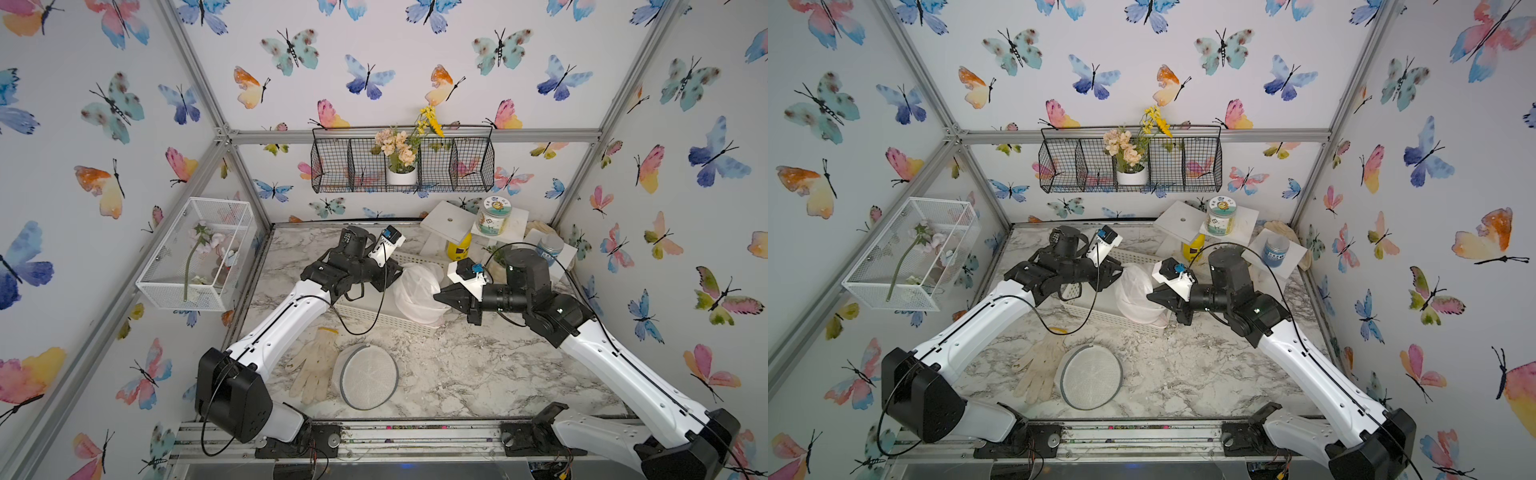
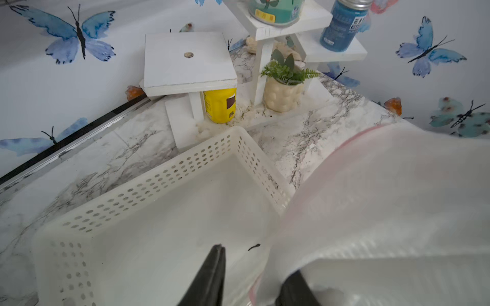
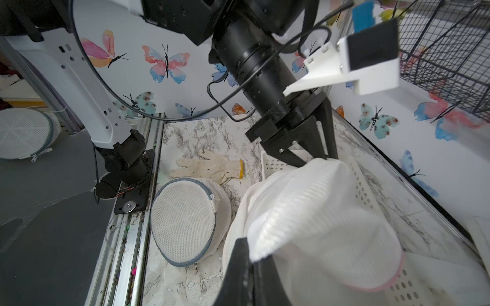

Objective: Turn the laundry bag inside out
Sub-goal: Turn over the laundry bag.

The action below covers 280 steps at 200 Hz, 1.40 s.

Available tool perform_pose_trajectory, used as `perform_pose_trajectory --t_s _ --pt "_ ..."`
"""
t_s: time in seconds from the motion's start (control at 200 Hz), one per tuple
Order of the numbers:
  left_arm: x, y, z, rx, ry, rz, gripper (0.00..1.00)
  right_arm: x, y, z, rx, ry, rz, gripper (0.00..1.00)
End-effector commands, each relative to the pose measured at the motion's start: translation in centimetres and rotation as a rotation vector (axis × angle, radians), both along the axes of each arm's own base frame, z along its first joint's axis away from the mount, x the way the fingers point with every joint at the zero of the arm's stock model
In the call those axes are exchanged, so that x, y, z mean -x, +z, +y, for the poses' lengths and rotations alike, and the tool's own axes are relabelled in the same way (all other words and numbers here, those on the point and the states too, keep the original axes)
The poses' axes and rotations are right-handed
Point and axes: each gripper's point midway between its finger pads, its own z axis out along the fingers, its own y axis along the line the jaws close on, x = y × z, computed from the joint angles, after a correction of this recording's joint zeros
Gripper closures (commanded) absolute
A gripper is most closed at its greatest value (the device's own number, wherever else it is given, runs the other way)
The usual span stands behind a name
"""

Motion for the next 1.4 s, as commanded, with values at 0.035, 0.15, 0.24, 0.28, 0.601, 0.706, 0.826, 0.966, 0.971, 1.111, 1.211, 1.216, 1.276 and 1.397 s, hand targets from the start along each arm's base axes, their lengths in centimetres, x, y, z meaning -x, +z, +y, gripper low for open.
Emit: perform_pose_trajectory --t_s 0.035,0.15,0.24,0.28,0.601,0.706,0.826,0.966,0.971,1.111,1.211,1.216,1.276,1.397 --pt "0.9 -0.8 1.7 -0.025 0.053 0.012 0.53 -0.7 2.5 -0.2 -0.078 -0.059 -0.052 0.97" --pt "1.7 -2.0 2.0 -0.024 0.043 0.044 0.52 -0.7 3.2 -0.2 -0.120 -0.070 -0.038 0.97" --pt "2.3 -1.5 2.4 -0.007 0.047 0.018 0.50 -2.3 3.6 -0.6 -0.147 -0.171 -0.018 0.97" --pt "2.4 -0.6 2.6 0.017 0.057 -0.019 0.49 -2.9 3.8 -0.8 -0.159 -0.214 -0.004 0.97" --pt "4.9 8.0 4.6 0.217 0.093 -0.426 0.36 -7.6 3.5 -1.1 -0.324 -0.492 0.355 0.97" --pt "5.1 9.1 5.7 0.221 0.143 -0.490 0.33 -8.4 4.2 -1.2 -0.397 -0.542 0.445 0.97" --pt "5.0 10.7 7.6 0.238 0.242 -0.595 0.30 -9.1 5.2 -1.2 -0.453 -0.578 0.528 0.97" --pt "4.0 11.6 10.5 0.202 0.411 -0.674 0.28 -9.0 6.6 -0.7 -0.494 -0.549 0.574 0.97" --pt "4.0 11.6 10.6 0.199 0.414 -0.677 0.28 -9.0 6.6 -0.7 -0.494 -0.548 0.575 0.97" --pt "4.1 12.1 11.0 0.162 0.423 -0.717 0.27 -9.0 7.5 -0.7 -0.510 -0.549 0.577 0.97" --pt "5.6 12.6 9.6 0.164 0.299 -0.770 0.28 -9.3 8.6 -1.2 -0.550 -0.574 0.582 0.97" --pt "5.7 12.6 9.5 0.162 0.286 -0.773 0.28 -9.3 8.7 -1.2 -0.552 -0.576 0.583 0.97" --pt "7.1 12.2 7.9 0.143 0.164 -0.814 0.28 -9.5 9.6 -1.6 -0.590 -0.597 0.603 0.97" --pt "8.9 11.1 5.1 0.068 -0.001 -0.909 0.26 -9.5 11.3 -1.8 -0.647 -0.601 0.661 0.97"
